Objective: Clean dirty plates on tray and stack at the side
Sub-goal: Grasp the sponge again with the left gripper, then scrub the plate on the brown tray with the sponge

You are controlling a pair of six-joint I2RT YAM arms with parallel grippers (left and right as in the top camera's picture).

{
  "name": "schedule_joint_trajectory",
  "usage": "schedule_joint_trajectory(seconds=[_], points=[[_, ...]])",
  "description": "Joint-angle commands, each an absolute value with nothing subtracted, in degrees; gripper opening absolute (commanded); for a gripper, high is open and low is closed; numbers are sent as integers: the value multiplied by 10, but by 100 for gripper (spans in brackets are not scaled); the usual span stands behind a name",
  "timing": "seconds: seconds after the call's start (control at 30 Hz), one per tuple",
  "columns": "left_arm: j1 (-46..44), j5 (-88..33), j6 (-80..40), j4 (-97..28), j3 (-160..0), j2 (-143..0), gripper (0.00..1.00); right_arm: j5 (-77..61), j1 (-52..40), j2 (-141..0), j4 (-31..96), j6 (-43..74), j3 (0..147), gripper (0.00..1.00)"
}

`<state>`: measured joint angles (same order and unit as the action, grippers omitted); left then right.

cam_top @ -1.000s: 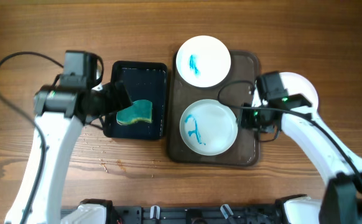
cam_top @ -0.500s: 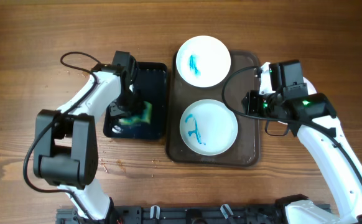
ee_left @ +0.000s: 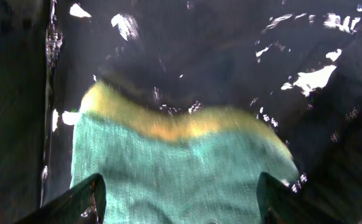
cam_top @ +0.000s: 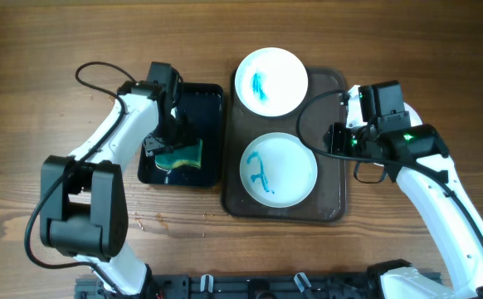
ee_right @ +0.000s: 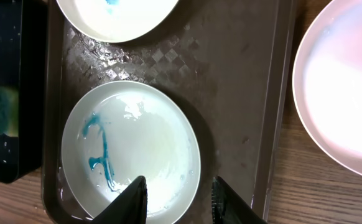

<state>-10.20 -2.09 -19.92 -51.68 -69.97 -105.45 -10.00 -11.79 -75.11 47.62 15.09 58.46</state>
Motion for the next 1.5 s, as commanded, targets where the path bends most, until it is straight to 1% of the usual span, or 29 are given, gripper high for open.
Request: schedule_joint_trajectory(seconds=[0.0,0.03,0.07,0.1,0.13,0.2,0.27,0.37,0.5,0.6,0.63,0.67,0.7,0.73,0.8,0.97,1.0,1.03,1.13,1.27,1.37,1.47], points=[[-105,3,-197,-442,-617,-1051,58,-89,-116,-752,478,152,590,34],[-105,3,-197,-419,-597,-1051,48,-89,-116,-752,480,152,590,34],[-105,3,-197,-401,-582,-1051,30,-89,-116,-752,481,152,589,34],[-105,3,-197,-394,-575,-1051,6,-86,-116,-752,481,153,587,34],[-105,3,-197,-394,-575,-1051,4,-79,-116,-754,482,156,585,34],[-105,3,-197,-410,-593,-1048,4,-34,-116,-764,494,199,585,35],[-105,3,-197,-452,-632,-1039,4,-8,-116,-788,502,210,585,40],[-105,3,-197,-531,-719,-1016,4,-49,-116,-836,495,175,585,44],[-106,0,-197,-632,-831,-982,4,-117,-116,-911,473,132,585,44],[-119,-14,-197,-677,-882,-959,4,-132,-116,-965,451,125,585,44],[-126,-29,-197,-677,-884,-949,4,-161,-116,-981,438,100,585,44],[-130,-42,-197,-677,-884,-945,4,-173,-116,-990,431,91,585,40],[-135,-58,-197,-677,-884,-944,4,-176,-116,-1001,423,91,585,28],[-143,-64,-197,-677,-883,-946,4,-172,-116,-1010,417,93,585,20],[-160,-64,-199,-675,-883,-955,4,-148,-116,-1024,406,121,584,19],[-197,-64,-204,-655,-881,-969,4,-144,-116,-1036,374,121,547,20],[-204,-66,-206,-649,-881,-972,4,-143,-116,-1036,362,120,534,17],[-209,-66,-215,-645,-881,-974,4,-139,-116,-1036,355,120,528,6],[-233,-69,-246,-628,-880,-992,4,-119,-116,-1036,349,126,528,4],[-279,-99,-284,-572,-873,-1038,4,-76,-116,-1036,353,184,528,5],[-319,-111,-319,-510,-854,-1089,4,-76,-116,-1036,356,179,528,4],[-344,-129,-327,-449,-852,-1159,4,-76,-116,-1036,357,169,528,4]])
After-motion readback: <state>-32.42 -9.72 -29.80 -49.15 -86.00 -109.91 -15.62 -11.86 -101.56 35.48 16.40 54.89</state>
